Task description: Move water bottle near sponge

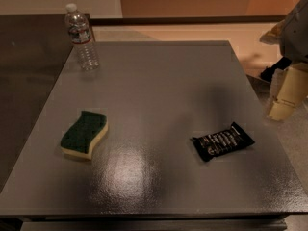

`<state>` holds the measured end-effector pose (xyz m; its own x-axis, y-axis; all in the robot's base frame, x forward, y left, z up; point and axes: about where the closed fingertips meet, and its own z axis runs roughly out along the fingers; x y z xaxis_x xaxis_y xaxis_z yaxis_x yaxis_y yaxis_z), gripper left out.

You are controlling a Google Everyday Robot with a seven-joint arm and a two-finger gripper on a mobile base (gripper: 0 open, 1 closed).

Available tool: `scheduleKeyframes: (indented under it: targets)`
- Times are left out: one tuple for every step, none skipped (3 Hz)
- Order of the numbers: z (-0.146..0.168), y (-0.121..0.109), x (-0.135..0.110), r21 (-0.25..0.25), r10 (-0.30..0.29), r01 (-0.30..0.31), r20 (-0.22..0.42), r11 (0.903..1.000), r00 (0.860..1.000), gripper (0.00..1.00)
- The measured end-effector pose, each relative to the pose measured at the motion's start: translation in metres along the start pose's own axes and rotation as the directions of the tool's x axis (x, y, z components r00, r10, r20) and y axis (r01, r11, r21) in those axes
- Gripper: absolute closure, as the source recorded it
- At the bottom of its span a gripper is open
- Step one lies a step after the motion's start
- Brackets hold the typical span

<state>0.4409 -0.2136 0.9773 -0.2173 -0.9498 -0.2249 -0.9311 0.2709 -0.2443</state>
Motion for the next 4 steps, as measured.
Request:
scheduleKeyframes:
  targets:
    - [0.013,-0.011,-0.019,-0.008,0.009,-0.008,0.072,0.9999,0.997,0.0]
    - [0.036,-0.026,-0.054,-0.013,0.003,-0.001,0.167,0.9999,0.986,0.0]
    - [0.057,-0.044,-0.095,-0.014,-0.001,0.005,0.253,0.9999,0.967,0.0]
    - [0.074,-0.063,-0.137,-0.017,0.001,0.005,0.331,0.9998,0.944,0.0]
